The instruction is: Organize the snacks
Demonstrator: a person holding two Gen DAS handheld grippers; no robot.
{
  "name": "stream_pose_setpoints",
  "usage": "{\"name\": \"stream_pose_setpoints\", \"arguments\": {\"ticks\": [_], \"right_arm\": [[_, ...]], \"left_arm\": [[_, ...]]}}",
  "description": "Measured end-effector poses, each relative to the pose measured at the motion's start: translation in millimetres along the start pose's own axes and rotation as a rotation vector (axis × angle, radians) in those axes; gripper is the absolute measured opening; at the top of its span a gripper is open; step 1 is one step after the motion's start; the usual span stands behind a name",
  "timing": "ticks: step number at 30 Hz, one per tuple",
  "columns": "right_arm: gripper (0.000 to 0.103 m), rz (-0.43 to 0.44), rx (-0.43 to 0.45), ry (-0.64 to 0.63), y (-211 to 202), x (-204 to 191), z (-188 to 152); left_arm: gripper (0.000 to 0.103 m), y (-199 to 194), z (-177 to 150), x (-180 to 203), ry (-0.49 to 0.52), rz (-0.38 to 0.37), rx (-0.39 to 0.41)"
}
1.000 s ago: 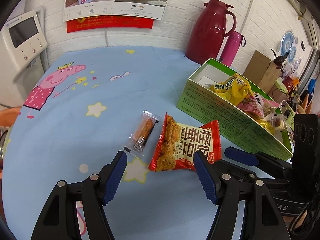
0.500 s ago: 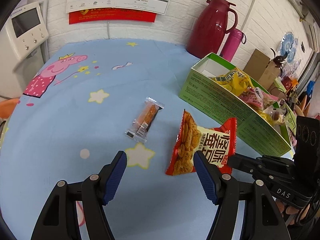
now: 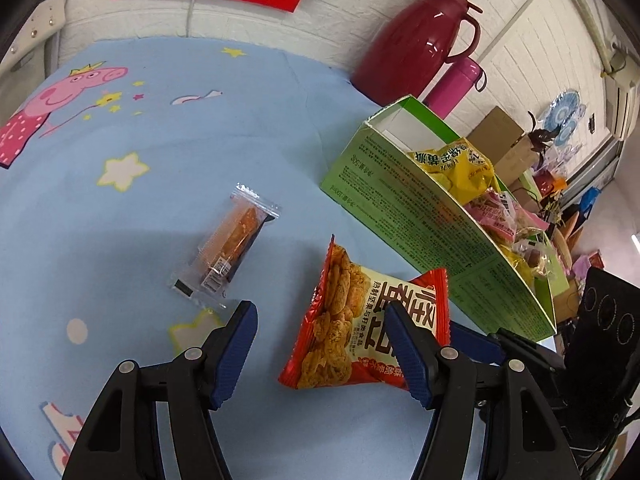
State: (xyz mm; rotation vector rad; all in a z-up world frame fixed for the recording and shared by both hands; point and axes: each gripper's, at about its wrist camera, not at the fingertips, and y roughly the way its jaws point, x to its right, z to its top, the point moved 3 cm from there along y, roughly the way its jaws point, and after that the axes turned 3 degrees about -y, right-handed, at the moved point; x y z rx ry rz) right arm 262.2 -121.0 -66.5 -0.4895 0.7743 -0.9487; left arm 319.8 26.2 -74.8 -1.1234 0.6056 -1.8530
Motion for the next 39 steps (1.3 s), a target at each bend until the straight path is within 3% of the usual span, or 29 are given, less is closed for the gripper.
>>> {"name": "stream_pose_setpoints", "arguments": {"ticks": [1, 2, 3, 7, 11, 19, 26, 34, 39], "right_arm": [[0.045, 0.014, -0.008, 0.015, 5, 1, 1], [0.045, 0.031, -0.017, 0.033, 9, 3, 1], [0.045, 0.04, -0.016, 0.05, 11, 5, 0], [0.038, 0.035, -0.003, 0.045, 2, 3, -2], [0.034, 0.025, 0.015, 0.025, -14, 0, -6], [0.032, 0.03, 0.112, 0.019, -64, 0, -6], [0.032, 0.018, 0.268, 0.004, -128, 12, 21], [0.032, -0.073, 0.341, 0.044, -161, 63, 44], [0.034, -0.13, 0.339, 0.094, -154, 104, 47]], "left_arm": [[0.066, 1, 1, 1, 0.001, -0.001, 0.0], [0.053, 1, 0, 1, 0.0, -0.012, -0.004], [0.048, 1, -1, 3, -0.005, -0.039, -0.009], [0.027, -8, -8, 15, 0.052, 0.004, 0.011], [0.02, -10, -18, 27, 0.047, -0.005, 0.008], [0.02, -35, -22, 66, 0.058, -0.069, 0.051], [0.02, -66, 16, 134, 0.158, -0.119, 0.153], [0.02, -26, 58, 193, 0.214, -0.149, 0.14], [0.02, 15, 75, 212, 0.229, -0.132, 0.099]]}}
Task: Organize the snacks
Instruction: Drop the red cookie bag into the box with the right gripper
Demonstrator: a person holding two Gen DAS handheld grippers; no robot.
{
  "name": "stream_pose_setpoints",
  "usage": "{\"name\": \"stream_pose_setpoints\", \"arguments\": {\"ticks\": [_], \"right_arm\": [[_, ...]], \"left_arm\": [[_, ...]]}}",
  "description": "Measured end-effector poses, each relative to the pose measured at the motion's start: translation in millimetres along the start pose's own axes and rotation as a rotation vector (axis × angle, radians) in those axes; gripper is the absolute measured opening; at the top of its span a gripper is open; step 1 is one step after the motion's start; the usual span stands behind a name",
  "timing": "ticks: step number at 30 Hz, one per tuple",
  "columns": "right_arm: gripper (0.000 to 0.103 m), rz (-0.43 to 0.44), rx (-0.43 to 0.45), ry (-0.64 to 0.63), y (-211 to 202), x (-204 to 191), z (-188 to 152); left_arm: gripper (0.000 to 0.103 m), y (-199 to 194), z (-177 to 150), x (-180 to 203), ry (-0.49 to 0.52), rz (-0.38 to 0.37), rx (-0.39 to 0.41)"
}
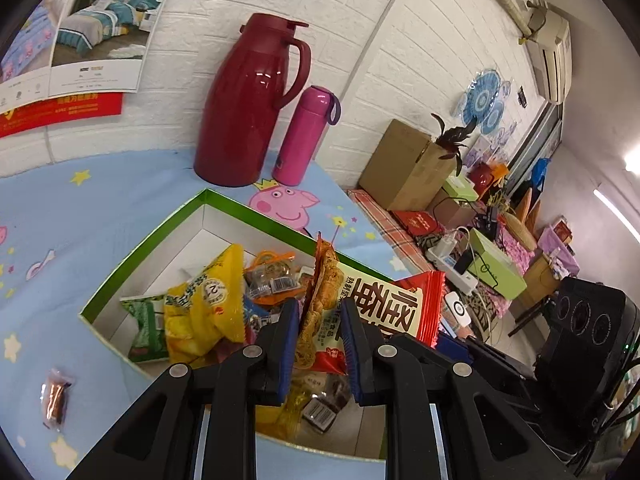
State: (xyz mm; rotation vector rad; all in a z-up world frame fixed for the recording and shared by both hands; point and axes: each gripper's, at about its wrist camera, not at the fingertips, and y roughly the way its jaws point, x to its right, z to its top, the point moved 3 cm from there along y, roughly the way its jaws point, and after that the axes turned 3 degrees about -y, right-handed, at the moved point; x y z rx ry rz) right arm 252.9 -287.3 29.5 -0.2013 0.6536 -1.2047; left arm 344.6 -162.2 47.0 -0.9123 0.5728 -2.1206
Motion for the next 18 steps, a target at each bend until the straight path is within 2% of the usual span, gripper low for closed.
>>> {"name": "stream_pose_setpoints", "arguments": {"ticks": [1, 2, 3, 4, 5, 7, 9, 13, 18], "right_arm": [[0.036, -0.034, -0.011, -0.009, 4, 7, -1], [0.039, -0.076, -0.03, -0.018, 9, 13, -4], [0.056, -0.112, -0.049, -0.024, 13, 18, -7], [0.063, -0.133, -0.052, -0.026, 13, 23, -11], [0.068, -0.136, -0.038, -0.032, 12, 24, -15], [0.073, -0.147, -0.031, -0.044, 11, 27, -21], [0.08, -0.151, -0.035, -0.041, 12, 27, -25], [0.08, -0.14, -0.026, -0.026, 7, 21, -26], [0.082, -0.119, 0.016, -0.062, -8, -9, -20]], "left_arm": [[0.026, 9, 1, -1, 0.003, 0.01, -0.011], [0.041, 18, 0, -3, -0.004, 0.025, -0.024], [0.054, 21, -2, -7, -0.021, 0.053, -0.035], [0.079, 24, -5, -13, -0.047, 0.09, -0.03], [0.086, 22, -9, -18, -0.067, 0.113, -0.004], [0.087, 19, -14, -27, -0.09, 0.137, 0.034], [0.087, 19, -19, -36, -0.105, 0.147, 0.01], [0.087, 7, -23, -44, -0.09, 0.184, 0.022], [0.087, -18, -30, -50, -0.095, 0.193, 0.045]]}}
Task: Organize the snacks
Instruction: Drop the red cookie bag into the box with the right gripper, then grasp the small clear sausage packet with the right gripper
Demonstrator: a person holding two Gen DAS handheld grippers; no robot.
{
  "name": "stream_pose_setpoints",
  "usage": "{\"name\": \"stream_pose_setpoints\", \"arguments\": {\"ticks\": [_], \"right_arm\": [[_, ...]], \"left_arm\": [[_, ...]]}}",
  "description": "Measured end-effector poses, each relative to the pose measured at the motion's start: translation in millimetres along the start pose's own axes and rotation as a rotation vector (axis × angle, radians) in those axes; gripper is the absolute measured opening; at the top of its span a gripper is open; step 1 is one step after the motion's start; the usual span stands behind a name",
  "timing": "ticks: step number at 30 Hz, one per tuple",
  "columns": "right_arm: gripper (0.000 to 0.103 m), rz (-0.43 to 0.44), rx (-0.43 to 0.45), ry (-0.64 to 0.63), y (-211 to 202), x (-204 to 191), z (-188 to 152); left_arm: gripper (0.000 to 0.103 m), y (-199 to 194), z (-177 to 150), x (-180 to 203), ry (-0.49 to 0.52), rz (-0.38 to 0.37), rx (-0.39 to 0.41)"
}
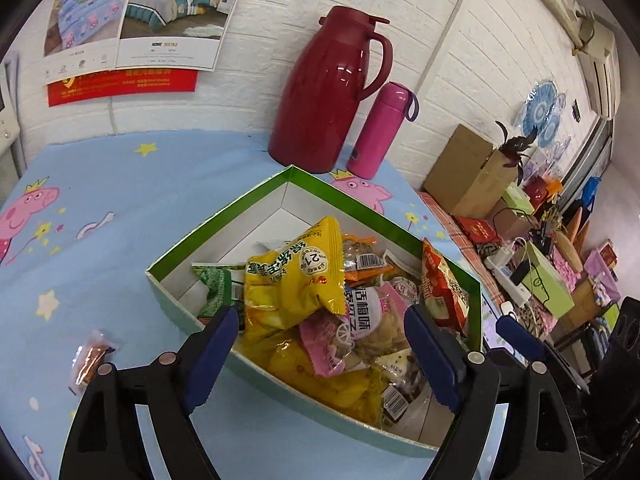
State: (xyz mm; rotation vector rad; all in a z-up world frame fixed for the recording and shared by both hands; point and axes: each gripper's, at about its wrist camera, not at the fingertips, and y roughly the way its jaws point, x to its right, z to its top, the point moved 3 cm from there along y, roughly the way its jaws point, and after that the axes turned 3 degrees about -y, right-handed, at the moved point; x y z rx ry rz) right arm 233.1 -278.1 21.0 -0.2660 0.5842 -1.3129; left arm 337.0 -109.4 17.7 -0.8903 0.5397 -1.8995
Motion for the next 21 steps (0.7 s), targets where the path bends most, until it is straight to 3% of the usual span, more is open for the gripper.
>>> {"name": "stream_pose_setpoints", "arguments": {"ticks": [7, 12, 16, 21], "right_arm": [[0.088, 0.058, 0.029, -0.075, -20, -55, 3], [0.091, 0.152, -0.003, -0.114, -17, -97, -7], [0.091, 0.224, -0.065, -0.143, 5, -131, -20], [0.089, 0.278, -0.19, -0.175, 51, -165, -49]], "left_arm": [[0.087, -41, -11, -20, 0.018, 0.008, 0.021], [0.087, -87, -10, -80, -0.044, 0.061, 0.065], [0.087, -105, -15, -129, -0.095, 0.134, 0.069], [0.082, -86, -33, -164, -0.088, 0.168, -0.005]]}}
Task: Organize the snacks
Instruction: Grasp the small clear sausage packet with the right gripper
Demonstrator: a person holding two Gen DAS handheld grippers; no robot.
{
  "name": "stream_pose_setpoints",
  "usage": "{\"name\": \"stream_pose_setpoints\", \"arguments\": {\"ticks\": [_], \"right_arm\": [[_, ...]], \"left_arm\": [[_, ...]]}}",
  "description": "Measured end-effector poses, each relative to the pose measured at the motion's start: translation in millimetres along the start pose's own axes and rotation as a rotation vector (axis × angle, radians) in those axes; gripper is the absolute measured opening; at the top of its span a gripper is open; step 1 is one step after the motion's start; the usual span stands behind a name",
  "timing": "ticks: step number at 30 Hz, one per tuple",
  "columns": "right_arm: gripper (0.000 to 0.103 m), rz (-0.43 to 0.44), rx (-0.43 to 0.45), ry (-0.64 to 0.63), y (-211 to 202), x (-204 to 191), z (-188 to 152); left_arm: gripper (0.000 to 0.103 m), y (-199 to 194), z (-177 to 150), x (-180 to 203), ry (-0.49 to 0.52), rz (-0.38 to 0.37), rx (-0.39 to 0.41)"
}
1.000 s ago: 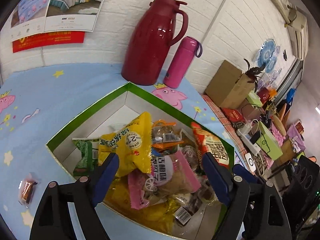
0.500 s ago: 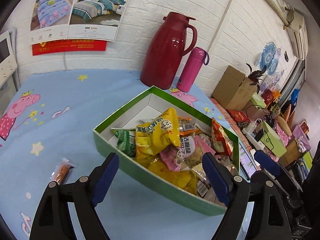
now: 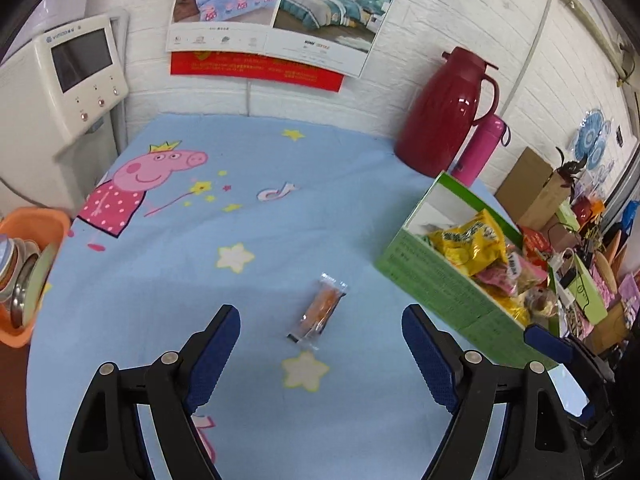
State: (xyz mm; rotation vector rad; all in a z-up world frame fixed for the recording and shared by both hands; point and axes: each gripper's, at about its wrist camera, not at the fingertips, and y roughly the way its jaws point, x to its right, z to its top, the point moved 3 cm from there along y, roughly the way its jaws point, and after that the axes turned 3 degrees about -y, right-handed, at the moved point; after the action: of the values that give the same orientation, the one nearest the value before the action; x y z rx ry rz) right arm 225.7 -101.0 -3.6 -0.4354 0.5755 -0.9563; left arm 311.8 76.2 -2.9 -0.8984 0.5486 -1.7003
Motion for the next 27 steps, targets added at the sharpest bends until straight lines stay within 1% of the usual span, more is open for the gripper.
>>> {"name": "stream_pose_setpoints", "arguments": {"ticks": [1, 3, 5, 6, 7, 10, 13, 16, 18, 19, 22, 23, 24, 25, 27], "right_arm": [[0.088, 0.014, -0.029, 0.009, 12, -1, -3], [0.079, 0.046, -0.087, 0.05, 35, 1, -8], [0.072, 0.058, -0.119, 0.099, 51, 7, -8], [0.07, 0.06, -0.128, 0.122, 59, 11, -5], [0.069, 0.058, -0.132, 0.141, 65, 15, -2], [0.064, 0.045, -0.14, 0.173, 82, 23, 11], [0.062, 0.077, -0.168, 0.204, 105, 24, 22], [0.062, 0.08, -0.204, 0.225, 128, 22, 26], [0.061, 0.081, -0.216, 0.222, 139, 19, 28], [0.059, 0.081, -0.222, 0.218, 144, 19, 28], [0.049, 0.076, -0.25, 0.215, 156, 18, 26], [0.042, 0.073, -0.259, 0.215, 159, 19, 24], [0.031, 0.073, -0.268, 0.217, 162, 20, 22], [0.03, 0.084, -0.272, 0.222, 164, 20, 21], [0.027, 0.099, -0.265, 0.235, 165, 21, 19]], "left_arm": [[0.078, 8, -3, -3, 0.001, -0.009, -0.022], [0.068, 22, -7, -8, 0.0, -0.038, -0.064], [0.053, 31, -13, -11, 0.0, -0.07, -0.088], [0.051, 34, -15, -13, 0.011, -0.078, -0.09], [0.05, 36, -18, -13, 0.034, -0.071, -0.086], [0.05, 42, -26, -9, 0.125, -0.026, -0.065], [0.05, 53, -29, -5, 0.176, -0.005, -0.073], [0.05, 64, -29, -3, 0.198, 0.008, -0.085], [0.05, 70, -29, -5, 0.196, 0.0, -0.094], [0.05, 73, -29, -5, 0.195, -0.002, -0.098], [0.049, 76, -24, -5, 0.196, 0.0, -0.082], [0.043, 77, -24, -5, 0.194, 0.002, -0.078], [0.04, 78, -23, -5, 0.198, 0.009, -0.074], [0.037, 78, -23, -4, 0.201, 0.008, -0.072], [0.025, 78, -24, -2, 0.197, -0.014, -0.076]]}}
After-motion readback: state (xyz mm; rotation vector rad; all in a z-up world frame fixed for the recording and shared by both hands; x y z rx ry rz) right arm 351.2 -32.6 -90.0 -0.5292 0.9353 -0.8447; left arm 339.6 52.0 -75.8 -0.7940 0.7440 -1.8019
